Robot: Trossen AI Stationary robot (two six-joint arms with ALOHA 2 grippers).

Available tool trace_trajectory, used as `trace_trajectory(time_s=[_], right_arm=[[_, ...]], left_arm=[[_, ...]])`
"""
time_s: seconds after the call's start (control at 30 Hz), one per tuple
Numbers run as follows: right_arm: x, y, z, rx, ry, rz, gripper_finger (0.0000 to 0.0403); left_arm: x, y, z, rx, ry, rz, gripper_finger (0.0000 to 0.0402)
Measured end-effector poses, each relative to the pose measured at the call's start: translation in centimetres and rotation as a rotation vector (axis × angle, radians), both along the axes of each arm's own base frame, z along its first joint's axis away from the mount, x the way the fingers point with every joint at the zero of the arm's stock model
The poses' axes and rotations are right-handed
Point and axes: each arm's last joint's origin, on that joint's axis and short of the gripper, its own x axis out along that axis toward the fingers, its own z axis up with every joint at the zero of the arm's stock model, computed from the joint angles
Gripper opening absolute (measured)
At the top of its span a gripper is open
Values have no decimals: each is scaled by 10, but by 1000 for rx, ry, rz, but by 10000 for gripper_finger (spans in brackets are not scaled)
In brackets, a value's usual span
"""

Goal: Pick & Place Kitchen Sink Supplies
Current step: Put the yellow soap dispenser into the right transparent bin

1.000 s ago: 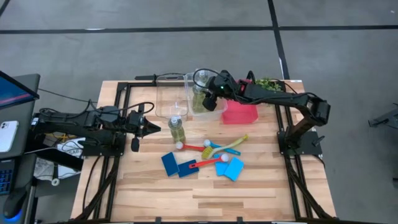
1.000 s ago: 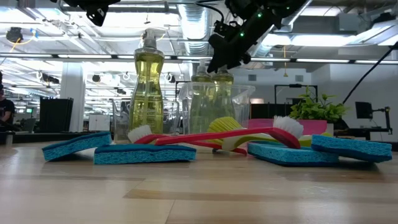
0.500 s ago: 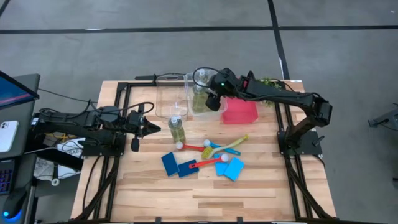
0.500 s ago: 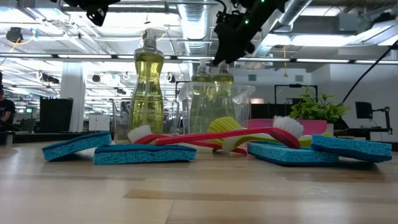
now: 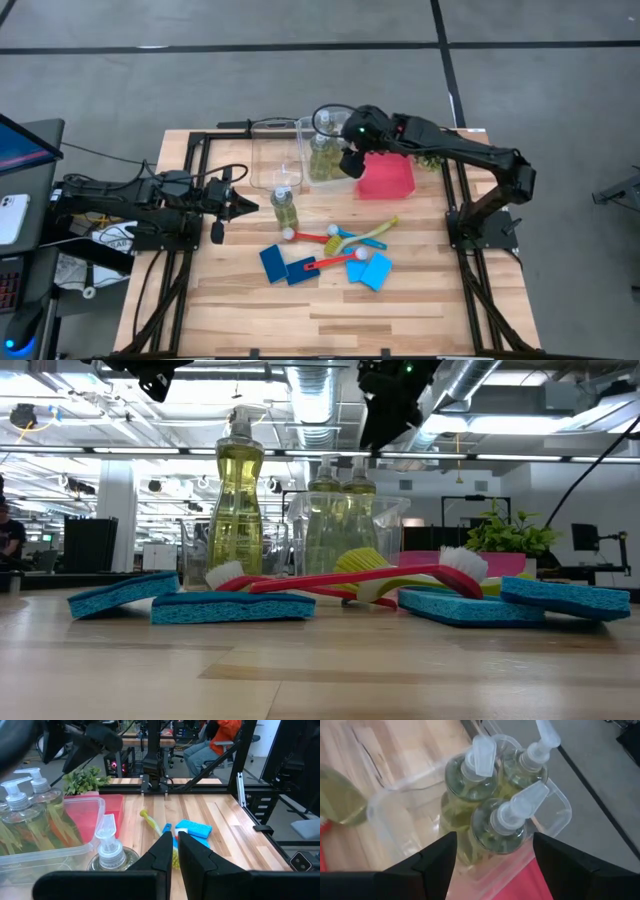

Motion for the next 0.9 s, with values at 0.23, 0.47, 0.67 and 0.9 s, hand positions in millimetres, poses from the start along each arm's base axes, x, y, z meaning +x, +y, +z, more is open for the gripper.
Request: trace_trajectory(time_s=[0.23,0.47,0.67,0.9], right_arm=[[0,22,16,-17,-115,52,256],[7,60,25,-61,-170,141,256],[16,97,7,-67,-146,195,256],[14,140,-24,-83,-130,210,256]], left_arm=[[5,-1,-3,2,21,0,30],[15,-2,-9,7,65,0,30],[26,-3,-17,17,115,-1,30],[30,-2,-19,27,126,18,30]])
